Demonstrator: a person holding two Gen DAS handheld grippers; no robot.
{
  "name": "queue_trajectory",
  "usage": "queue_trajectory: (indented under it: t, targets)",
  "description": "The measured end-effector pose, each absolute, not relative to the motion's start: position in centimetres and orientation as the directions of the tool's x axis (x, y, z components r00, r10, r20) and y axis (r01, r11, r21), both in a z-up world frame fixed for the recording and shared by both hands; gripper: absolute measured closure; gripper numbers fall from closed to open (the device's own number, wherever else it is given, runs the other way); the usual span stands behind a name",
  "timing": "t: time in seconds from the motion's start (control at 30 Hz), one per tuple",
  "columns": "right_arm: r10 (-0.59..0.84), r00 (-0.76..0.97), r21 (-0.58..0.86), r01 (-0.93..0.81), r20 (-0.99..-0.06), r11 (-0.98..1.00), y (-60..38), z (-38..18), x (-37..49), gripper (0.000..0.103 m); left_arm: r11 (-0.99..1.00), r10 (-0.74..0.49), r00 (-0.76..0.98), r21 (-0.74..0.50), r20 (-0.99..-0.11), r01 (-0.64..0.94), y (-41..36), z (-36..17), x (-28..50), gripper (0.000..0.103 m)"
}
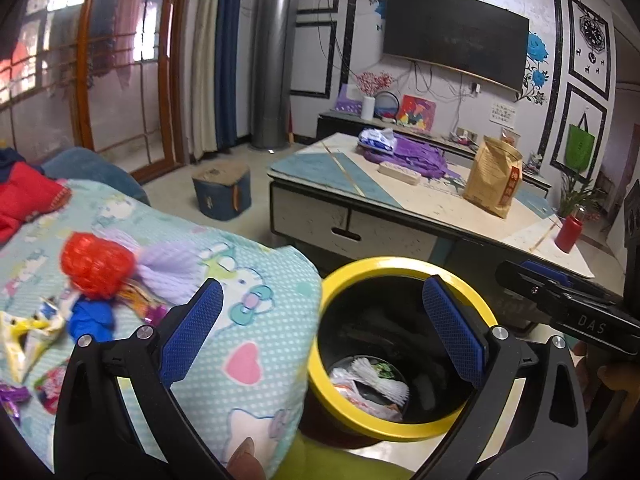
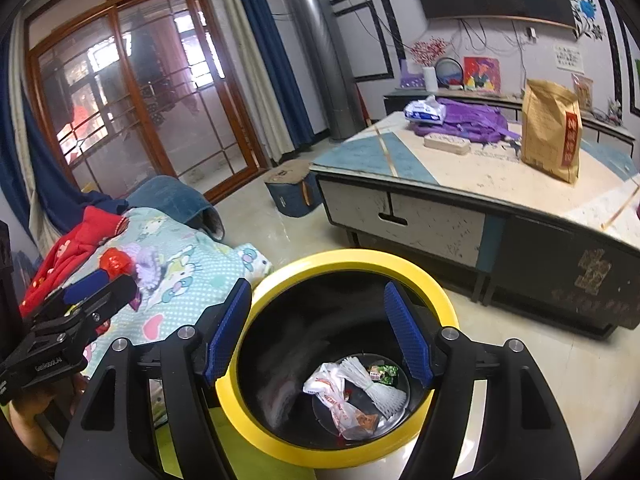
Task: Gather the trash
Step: 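Move both open tools back from the bin toward the bed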
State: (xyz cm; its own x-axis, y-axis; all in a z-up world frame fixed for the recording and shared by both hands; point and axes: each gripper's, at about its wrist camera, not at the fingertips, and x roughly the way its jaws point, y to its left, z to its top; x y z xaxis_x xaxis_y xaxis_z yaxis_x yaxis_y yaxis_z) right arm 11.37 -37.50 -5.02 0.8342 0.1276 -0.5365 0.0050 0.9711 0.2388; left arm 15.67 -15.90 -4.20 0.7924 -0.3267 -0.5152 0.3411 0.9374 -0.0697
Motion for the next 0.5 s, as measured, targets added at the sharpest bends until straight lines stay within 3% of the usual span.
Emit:
queue_trajectory:
  t: [0.5]
  targets:
    - [0.171, 0.847, 0.195, -0.082, -0.503, 0.977, -33.7, -3.4, 10.7, 0.036, 0.963, -0.266, 0.851, -0.075, -0.453, 0.261, -11.8, -2.0, 13.8, 0.011]
